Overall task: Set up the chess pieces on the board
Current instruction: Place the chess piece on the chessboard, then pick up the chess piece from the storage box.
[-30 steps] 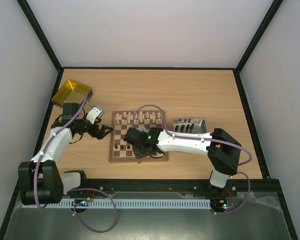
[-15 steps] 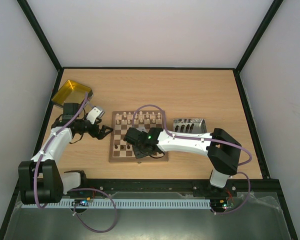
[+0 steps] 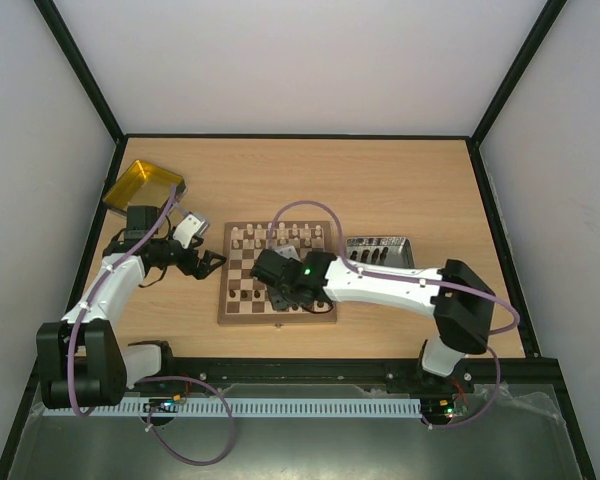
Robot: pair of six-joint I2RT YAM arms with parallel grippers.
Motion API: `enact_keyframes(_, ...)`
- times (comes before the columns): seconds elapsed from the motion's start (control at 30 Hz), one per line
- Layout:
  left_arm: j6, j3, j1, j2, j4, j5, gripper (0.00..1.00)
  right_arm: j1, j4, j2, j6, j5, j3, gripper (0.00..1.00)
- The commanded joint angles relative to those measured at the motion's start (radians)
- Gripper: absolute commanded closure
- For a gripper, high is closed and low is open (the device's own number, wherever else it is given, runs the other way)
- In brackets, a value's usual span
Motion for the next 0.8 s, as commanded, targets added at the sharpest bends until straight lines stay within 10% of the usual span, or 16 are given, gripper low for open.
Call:
enact_keyframes(0.0,0.019,-0.011,-0.003,0.008,-0.017,0.016,0.01,-0.019,-0.061,-0.102,0.018,0.107,0.055,0.58)
enact_keyframes(0.43,0.022,-0.009,-0.005,0.018,-0.016,0.02,0.01,-0.725,-0.002,-0.389,-0.046,0.021,-0.241,0.61)
enact_keyframes(0.77,0.022,-0.01,-0.006,0.017,-0.016,0.021,0.01,-0.929,0.071,-0.296,-0.086,-0.095,-0.276,0.65)
